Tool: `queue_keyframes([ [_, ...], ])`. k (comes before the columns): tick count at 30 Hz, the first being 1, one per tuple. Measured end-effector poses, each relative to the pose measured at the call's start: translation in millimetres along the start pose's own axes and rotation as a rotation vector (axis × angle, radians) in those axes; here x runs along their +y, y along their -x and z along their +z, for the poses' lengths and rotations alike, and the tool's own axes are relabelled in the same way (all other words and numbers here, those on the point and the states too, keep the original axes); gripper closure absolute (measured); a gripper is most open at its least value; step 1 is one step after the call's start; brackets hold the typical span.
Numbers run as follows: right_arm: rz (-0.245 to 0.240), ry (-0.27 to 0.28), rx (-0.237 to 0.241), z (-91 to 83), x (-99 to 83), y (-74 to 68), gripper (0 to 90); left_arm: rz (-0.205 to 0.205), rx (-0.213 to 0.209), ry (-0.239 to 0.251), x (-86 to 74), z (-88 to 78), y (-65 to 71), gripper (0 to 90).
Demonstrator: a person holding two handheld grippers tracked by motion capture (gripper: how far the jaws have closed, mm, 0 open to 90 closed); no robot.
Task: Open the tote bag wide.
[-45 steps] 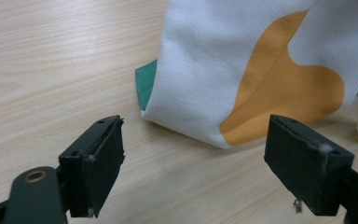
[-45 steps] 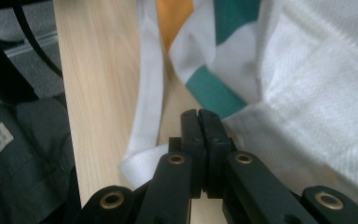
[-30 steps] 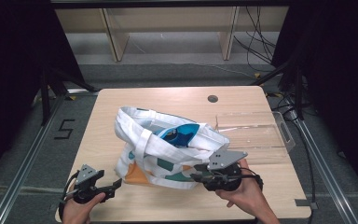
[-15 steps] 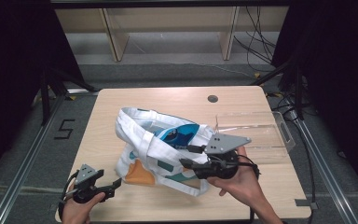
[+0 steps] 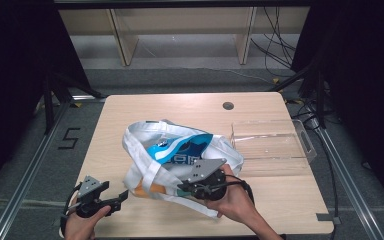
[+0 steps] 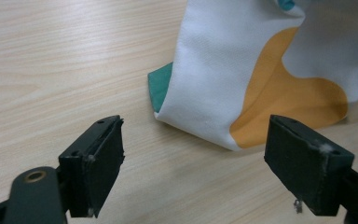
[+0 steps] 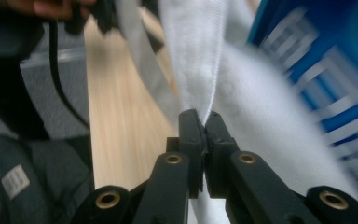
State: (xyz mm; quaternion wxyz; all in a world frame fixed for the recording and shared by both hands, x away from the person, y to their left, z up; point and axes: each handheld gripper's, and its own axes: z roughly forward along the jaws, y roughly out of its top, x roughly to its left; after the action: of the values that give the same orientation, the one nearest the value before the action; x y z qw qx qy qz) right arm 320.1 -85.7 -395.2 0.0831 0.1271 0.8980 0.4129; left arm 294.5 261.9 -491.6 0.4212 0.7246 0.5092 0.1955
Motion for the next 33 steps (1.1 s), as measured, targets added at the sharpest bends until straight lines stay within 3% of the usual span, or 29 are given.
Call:
queue_keyframes([
  [1, -0.008, -0.017, 0.014, 8.3, -4.6, 0.8, 88.3, -0.002, 0.003, 0.002, 0.2, -0.2, -0.9, 18.8],
  [2, 0.013, -0.064, 0.012, 19.7, -12.8, -0.6, 88.3, -0.002, 0.009, 0.006, 0.6, -0.9, -2.0, 18.8],
  [4, -0.005, -0.074, 0.024, 24.6, -15.4, 0.4, 88.3, -0.004, 0.008, 0.005, 0.5, -1.5, -3.3, 18.7],
  [6, 0.001, -0.126, 0.028, 39.6, -27.1, -0.7, 88.3, -0.016, 0.016, 0.016, 0.7, -3.0, -5.7, 18.7],
  [13, -0.009, -0.201, 0.012, 57.0, -39.2, -3.8, 88.1, -0.04, 0.027, 0.044, 4.3, -9.1, -13.6, 18.5],
  [15, 0.019, -0.224, 0.006, 61.7, -43.4, -4.8, 87.9, -0.042, 0.033, 0.059, 8.6, -12.0, -13.9, 18.0],
  [17, 0.012, -0.211, 0.008, 63.7, -45.1, -3.3, 83.4, -0.051, 0.011, 0.09, 16.3, -19.9, -13.3, 17.6],
  [19, 0.056, -0.217, 0.001, 59.7, -44.2, -5.3, 77.5, -0.054, -0.018, 0.121, 23.8, -28.5, -11.3, 17.5],
  [20, 0.042, -0.19, 0.015, 57.3, -43.7, -4.5, 71.2, -0.047, -0.03, 0.138, 28.5, -33.6, -8.6, 17.5],
  [21, 0.057, -0.182, 0.011, 53.3, -42.9, -4.5, 63.5, -0.047, -0.03, 0.138, 28.5, -33.6, -8.6, 17.5],
  [22, 0.057, -0.182, 0.011, 53.3, -42.9, -4.5, 63.5, -0.026, -0.037, 0.148, 35.0, -40.6, -4.2, 17.5],
  [24, 0.088, -0.123, -0.004, 41.9, -41.2, -3.6, 53.2, -0.002, -0.071, 0.167, 46.0, -49.9, 2.9, 15.6],
  [25, 0.103, -0.063, 0.007, 25.6, -39.4, -1.1, 47.1, 0.011, -0.096, 0.195, 55.4, -57.1, 7.6, 15.5],
  [27, 0.124, -0.047, 0.006, 17.7, -39.0, -0.9, 46.0, 0.03, -0.101, 0.187, 62.1, -60.0, 10.5, 15.5],
  [30, 0.143, 0.05, -0.048, -24.9, -39.5, 5.8, 44.6, 0.047, -0.125, 0.2, 78.0, -59.9, 16.6, 15.6],
  [31, 0.143, 0.05, -0.048, -24.9, -39.5, 5.8, 44.6, 0.051, -0.134, 0.193, 83.0, -58.9, 18.8, 15.6],
  [32, 0.162, 0.07, -0.089, -41.6, -42.3, 10.5, 44.7, 0.063, -0.135, 0.19, 90.2, -55.1, 21.8, 16.1],
  [33, 0.162, 0.07, -0.089, -41.6, -42.3, 10.5, 44.7, 0.063, -0.135, 0.19, 90.2, -55.1, 21.8, 16.4],
])
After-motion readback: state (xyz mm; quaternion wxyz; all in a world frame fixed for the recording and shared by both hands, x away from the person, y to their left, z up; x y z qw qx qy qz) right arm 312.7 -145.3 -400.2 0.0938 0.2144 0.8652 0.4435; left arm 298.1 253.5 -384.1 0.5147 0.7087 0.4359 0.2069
